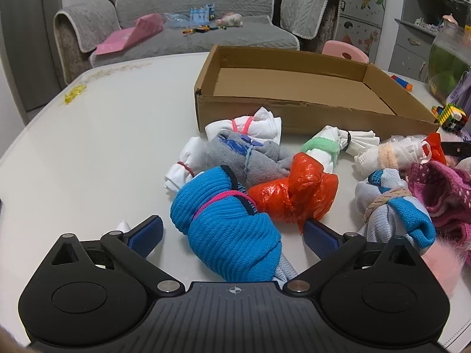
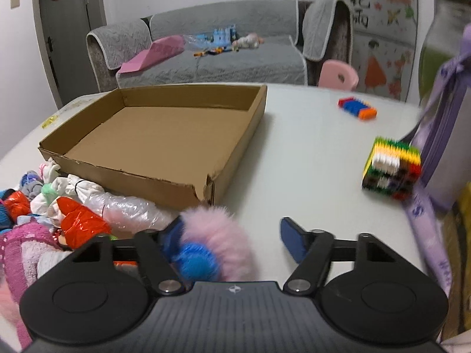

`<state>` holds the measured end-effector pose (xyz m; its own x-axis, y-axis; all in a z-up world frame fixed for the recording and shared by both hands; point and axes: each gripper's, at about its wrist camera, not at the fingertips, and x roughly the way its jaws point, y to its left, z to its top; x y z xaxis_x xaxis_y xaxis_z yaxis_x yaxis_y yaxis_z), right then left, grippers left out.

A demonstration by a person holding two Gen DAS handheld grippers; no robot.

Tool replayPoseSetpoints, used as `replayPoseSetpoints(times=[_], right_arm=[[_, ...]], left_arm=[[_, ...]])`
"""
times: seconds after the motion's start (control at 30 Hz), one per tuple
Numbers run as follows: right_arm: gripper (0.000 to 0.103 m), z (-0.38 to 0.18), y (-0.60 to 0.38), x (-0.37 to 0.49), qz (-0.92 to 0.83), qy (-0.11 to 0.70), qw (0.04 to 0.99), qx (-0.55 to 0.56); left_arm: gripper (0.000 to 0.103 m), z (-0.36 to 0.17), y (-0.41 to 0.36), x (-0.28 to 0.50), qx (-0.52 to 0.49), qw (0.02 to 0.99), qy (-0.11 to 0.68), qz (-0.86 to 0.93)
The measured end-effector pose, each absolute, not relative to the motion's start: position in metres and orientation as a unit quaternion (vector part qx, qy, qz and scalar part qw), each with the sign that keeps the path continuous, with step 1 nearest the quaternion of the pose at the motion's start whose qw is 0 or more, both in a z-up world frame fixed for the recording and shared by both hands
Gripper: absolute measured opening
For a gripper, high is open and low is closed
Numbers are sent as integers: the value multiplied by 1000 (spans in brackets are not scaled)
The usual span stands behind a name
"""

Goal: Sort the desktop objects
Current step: 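Grasp the blue rolled sock with the left tool while the right tool grasps the pink pom-pom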

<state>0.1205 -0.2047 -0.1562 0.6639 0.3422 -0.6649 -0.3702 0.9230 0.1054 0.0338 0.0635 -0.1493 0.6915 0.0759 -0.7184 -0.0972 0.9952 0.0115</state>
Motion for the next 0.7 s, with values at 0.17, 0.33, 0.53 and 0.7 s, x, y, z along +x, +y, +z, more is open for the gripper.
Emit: replayPoseSetpoints(times=[0.17,0.33,0.53,0.7], right_arm=[[33,-156,-208,116,218,374,901,6],[31,-152,-214,113,225,370,901,19],[31,-145,-225,116,223,355,907,41],[31,-140,-232,117,224,339,912,52]], left_arm=[[75,-145,65,29,-14,926,374,46],[67,-144,65,25,-16,928,369,45],[65,-144,57,17,5,931,361,50],[64,-131,45,0,33,941,333,50]])
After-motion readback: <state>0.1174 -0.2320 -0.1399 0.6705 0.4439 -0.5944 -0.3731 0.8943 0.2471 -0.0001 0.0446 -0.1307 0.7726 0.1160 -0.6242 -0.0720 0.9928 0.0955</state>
